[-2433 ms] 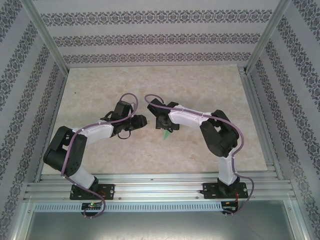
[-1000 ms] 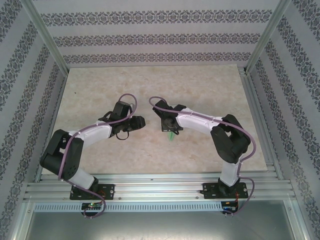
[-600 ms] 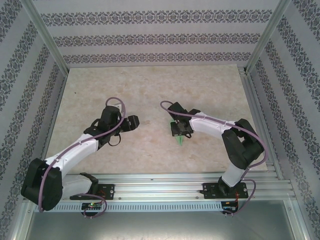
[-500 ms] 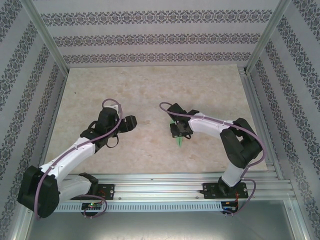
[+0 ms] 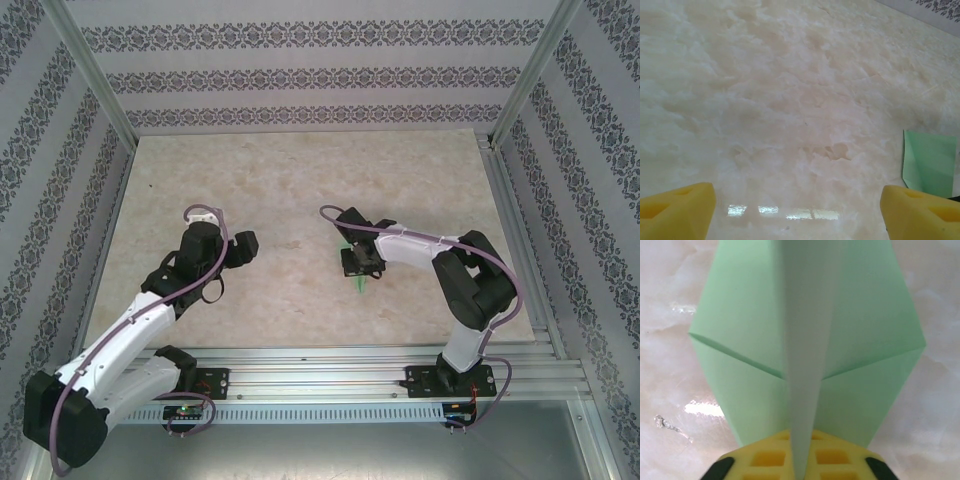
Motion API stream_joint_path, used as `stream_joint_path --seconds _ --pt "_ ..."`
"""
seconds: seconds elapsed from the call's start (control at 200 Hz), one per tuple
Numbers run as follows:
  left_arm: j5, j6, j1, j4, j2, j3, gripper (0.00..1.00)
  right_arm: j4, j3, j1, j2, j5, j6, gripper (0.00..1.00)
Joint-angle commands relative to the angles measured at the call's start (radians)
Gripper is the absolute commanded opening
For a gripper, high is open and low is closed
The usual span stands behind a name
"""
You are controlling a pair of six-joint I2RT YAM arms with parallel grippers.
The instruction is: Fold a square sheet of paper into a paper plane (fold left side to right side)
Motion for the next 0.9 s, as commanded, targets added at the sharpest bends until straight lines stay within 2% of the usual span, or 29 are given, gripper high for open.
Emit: stream_joint_path --seconds 0.0,0.105,0.21,0.44,0.709,0.894 --pt "-0.072 0.045 0.009 -0.064 -0.057 0.003 0.91 -0.026 0.056 -0.024 -0.015 -0.019 -0.033 0.04" --pt "-0.112 0.056 0.008 -0.092 -0.11 0.003 1.0 -0.06 0.132 -0.067 -0.021 -0.017 -0.088 0.03" --pt "-0.143 0.068 0.01 -0.11 -0.156 -0.008 1.0 -0.09 0.23 -0.126 0.021 -0.022 -0.148 0.03" --pt "-0.155 0.08 0.009 -0.164 -0.193 -0.007 1.0 -0.131 0.535 -0.231 0.24 -0.025 -0.24 0.03" --pt "-0.154 0.093 0.01 -0.194 -0.203 0.004 1.0 -0.236 0.873 -0.287 0.506 -0.027 -0.301 0.03" --pt "-0.158 0.092 0.009 -0.207 -0.211 0.006 1.0 -0.295 0.994 -0.309 0.618 -0.057 -0.307 0.05"
